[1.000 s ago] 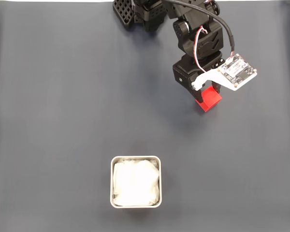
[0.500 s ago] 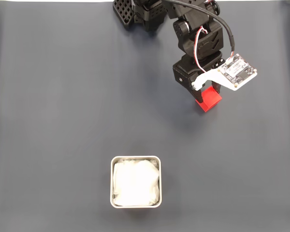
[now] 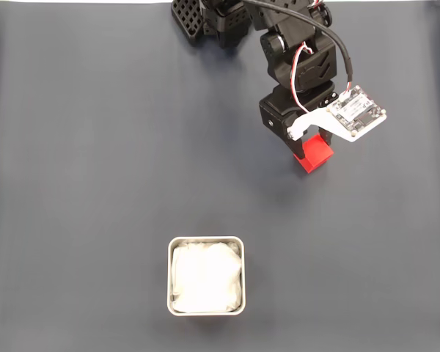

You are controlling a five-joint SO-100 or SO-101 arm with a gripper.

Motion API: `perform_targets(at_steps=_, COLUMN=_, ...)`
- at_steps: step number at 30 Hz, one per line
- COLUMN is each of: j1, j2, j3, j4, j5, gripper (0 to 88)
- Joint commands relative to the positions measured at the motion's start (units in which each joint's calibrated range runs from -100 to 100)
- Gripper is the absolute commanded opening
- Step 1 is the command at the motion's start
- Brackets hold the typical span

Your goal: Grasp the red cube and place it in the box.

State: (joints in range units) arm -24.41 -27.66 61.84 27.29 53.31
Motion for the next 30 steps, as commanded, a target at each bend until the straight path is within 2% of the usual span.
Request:
perform_targets(at_steps=1, j1=1.6, j2=-2.8, j3=-4.5, j4=2.2, j5=0.6, gripper=11.5)
perform_targets(at_steps=14, j1=6.7, j2=-3.3, j3=-19.2, j4=12.3, j5=0.0, gripper=11.0)
perform_targets(at_steps=30, j1=13.3, j2=0.7, j3=-36.2, j4=18.3, j5=-1.2, gripper=10.9)
